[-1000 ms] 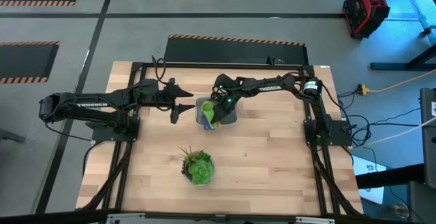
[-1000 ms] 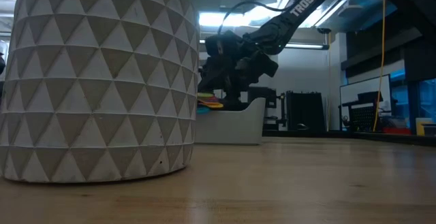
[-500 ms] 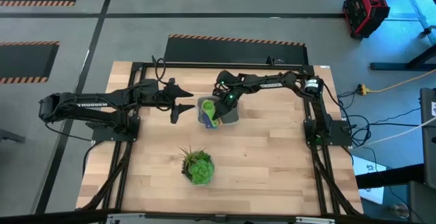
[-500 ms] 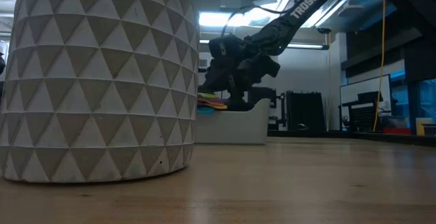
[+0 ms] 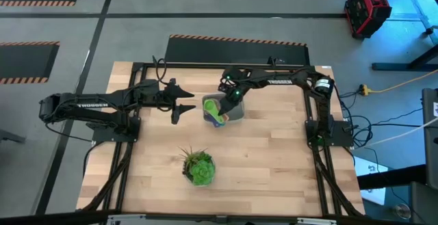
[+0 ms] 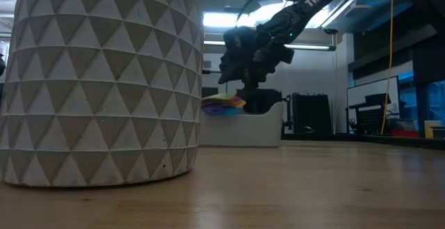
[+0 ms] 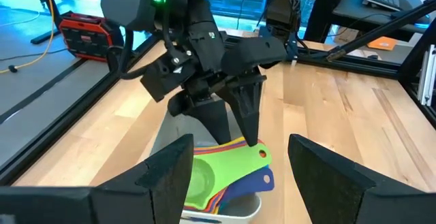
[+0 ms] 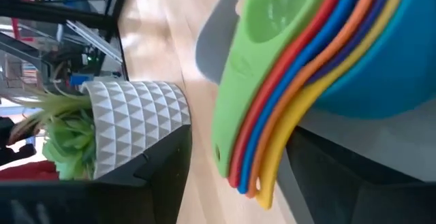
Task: Nest measuring cups in basket
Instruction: Put the stacked measuring cups into the gray bin
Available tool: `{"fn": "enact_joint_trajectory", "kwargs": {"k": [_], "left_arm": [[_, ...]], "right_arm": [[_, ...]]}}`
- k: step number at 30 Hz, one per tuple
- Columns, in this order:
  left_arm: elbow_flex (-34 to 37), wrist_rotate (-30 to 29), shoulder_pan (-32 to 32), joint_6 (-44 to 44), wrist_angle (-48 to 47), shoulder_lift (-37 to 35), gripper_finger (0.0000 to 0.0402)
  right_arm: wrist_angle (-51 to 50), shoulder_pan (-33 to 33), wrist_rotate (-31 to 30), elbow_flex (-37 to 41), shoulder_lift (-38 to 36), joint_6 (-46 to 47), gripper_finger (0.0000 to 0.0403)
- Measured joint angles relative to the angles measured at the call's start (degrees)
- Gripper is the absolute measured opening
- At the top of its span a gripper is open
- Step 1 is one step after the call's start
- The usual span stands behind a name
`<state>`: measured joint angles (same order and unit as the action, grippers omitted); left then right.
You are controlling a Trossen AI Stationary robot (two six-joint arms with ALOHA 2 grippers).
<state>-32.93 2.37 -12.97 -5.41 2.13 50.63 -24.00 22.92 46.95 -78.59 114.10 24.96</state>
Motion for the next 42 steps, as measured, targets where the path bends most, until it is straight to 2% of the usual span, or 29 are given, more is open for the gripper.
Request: {"fn": "enact_joint_trajectory", "kwargs": {"k": [12, 30, 42], "left_arm": [[0.0, 0.0, 0.0, 0.0, 0.0, 0.0, 0.0234], [0.0, 0.0, 0.0, 0.0, 0.0, 0.0, 0.0234], [0.0, 0.0, 0.0, 0.0, 0.0, 0.0, 0.0234]], "right_arm": [[-5.9, 1.0, -10.3, 0.0, 0.0, -1.5, 0.0240], [-6.3, 0.9, -11.9, -0.4, 0.0, 1.4, 0.0240], [-16.3, -1.0, -21.9, -7.1, 0.1, -5.9, 0.0240]]}}
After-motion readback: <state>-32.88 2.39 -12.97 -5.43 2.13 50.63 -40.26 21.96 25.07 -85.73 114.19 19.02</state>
